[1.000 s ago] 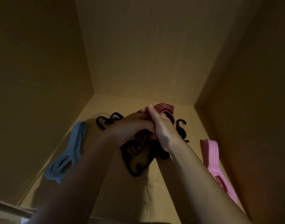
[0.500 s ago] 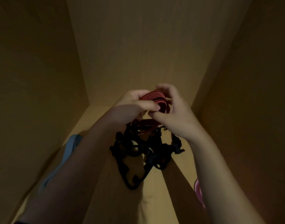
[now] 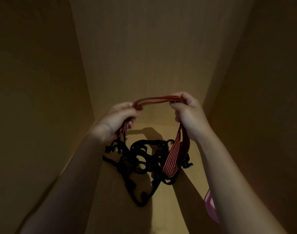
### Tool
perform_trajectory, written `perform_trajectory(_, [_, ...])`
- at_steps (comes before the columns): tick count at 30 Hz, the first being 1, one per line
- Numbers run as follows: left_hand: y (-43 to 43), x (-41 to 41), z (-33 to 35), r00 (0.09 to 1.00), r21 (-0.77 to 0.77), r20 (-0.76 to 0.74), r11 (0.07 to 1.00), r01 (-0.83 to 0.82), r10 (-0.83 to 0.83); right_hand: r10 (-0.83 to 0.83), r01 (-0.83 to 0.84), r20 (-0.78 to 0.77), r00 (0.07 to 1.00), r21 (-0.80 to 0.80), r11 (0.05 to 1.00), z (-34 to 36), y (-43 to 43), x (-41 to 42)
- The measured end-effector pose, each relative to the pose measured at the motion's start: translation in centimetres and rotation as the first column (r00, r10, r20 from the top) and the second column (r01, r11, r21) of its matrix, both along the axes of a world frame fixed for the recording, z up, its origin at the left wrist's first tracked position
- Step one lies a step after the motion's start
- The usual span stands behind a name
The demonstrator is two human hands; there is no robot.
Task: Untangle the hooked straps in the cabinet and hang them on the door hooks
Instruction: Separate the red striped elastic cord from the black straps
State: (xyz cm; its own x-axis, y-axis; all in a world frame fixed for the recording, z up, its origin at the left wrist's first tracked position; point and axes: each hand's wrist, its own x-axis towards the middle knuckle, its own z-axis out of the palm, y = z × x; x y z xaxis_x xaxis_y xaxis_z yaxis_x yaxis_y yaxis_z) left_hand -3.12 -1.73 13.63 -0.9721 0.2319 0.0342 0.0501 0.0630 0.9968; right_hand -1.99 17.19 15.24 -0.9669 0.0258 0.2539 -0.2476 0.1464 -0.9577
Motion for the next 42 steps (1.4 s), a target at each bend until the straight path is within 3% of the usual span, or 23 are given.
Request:
perform_trajectory(2, [0.1,0.1,-0.9,0.999,-0.178,0.009,0.983,0.037,-0.036,-0.024,0.025,-0.021,0.999,0.084,0.996,0.3,-0.4,-0.1])
perform_trajectory(6, [1.9,0.5,-0.7,0.994,-0.168,-0.057,0.982,0.082,-0.093,0.032,-0.016,-0.072,0.997,0.221,0.975,0.6,-2.0,-0.3])
perform_trajectory(13, [3.4,0.2,0.6,0.990,-0.103,-0.128,0.994,0.039,-0.052,0.083,-0.082,-0.004,0.997,0.060,0.995,-0.5,-2.4,-0.3])
perform_trajectory(19, [3.7,0.1,0.8,0.982,0.004,-0.171,0.997,-0.074,0.074,0.093,-0.111,0.143,0.985,0.117,0.987,-3.9,-1.9,0.2])
perform_trajectory(25, [4.0,-0.3,-0.3,0.974,-0.209,-0.196,0.966,-0.154,0.112,0.094,-0.116,0.146,0.985,0.150,0.982,-4.3,-2.3,0.4])
perform_trajectory(29, [4.3,-0.2,0.0,0.949,-0.206,-0.264,0.951,-0.230,0.172,0.090,-0.111,0.115,0.989,0.190,0.975,-3.8,-3.1,0.2])
perform_trajectory(33, [4.2,-0.2,0.7,0.935,-0.074,-0.273,0.965,-0.253,0.224,0.140,-0.152,0.139,0.980,0.083,0.985,-4.0,-2.3,0.5])
perform_trajectory(35, [4.1,-0.5,0.7,0.940,0.004,-0.218,0.963,-0.269,0.263,0.169,-0.171,0.188,0.968,-0.001,0.985,-4.7,-1.6,0.5])
perform_trajectory(37, [3.8,-0.8,0.5,0.950,0.125,-0.098,0.951,-0.284,0.296,0.238,-0.196,0.243,0.940,-0.185,0.963,-5.8,-0.8,0.4])
perform_trajectory(40, [3.2,-1.3,0.2,0.947,0.337,0.080,0.886,-0.319,0.310,0.402,-0.219,0.281,0.871,-0.510,0.832,-7.3,0.4,0.4])
perform_trajectory(42, [2.7,-1.5,0.0,0.940,0.372,0.105,0.864,-0.339,0.324,0.561,-0.269,0.218,0.798,-0.704,0.657,-8.4,1.0,0.4])
